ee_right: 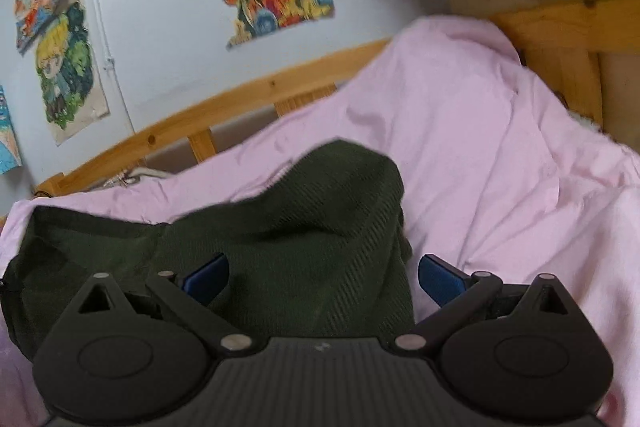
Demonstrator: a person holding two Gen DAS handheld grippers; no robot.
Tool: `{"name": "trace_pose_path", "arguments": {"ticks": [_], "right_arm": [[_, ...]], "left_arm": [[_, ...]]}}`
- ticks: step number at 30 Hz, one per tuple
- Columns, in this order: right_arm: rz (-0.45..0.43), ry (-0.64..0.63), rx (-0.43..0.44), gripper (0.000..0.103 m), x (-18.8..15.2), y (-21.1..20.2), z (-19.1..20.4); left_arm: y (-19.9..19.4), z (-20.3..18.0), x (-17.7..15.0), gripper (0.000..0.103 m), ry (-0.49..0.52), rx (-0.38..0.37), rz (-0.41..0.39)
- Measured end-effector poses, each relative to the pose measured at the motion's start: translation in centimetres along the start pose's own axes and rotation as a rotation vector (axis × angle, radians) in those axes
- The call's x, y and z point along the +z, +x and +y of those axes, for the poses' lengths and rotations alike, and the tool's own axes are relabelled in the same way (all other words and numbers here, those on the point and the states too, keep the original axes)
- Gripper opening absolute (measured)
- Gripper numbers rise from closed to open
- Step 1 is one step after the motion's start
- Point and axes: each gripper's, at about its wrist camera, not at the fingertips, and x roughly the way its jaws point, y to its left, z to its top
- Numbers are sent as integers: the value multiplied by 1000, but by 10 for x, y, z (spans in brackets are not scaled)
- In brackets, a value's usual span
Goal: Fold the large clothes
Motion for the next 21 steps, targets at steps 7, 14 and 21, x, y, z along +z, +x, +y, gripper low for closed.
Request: {"name": "trace_pose_path", "arguments": {"ticks": [7, 14, 21], "right_arm": [[-28, 29, -55, 88, -2, 23, 3], [-103, 141, -79, 15, 25, 27, -20], [-38, 206, -153, 37, 21, 23, -27]], "left_arm": [[38, 32, -4, 7, -61, 9, 177], [-9, 52, -25, 79, -101, -122, 63], [-17, 41, -54, 44, 77, -112, 155]]}}
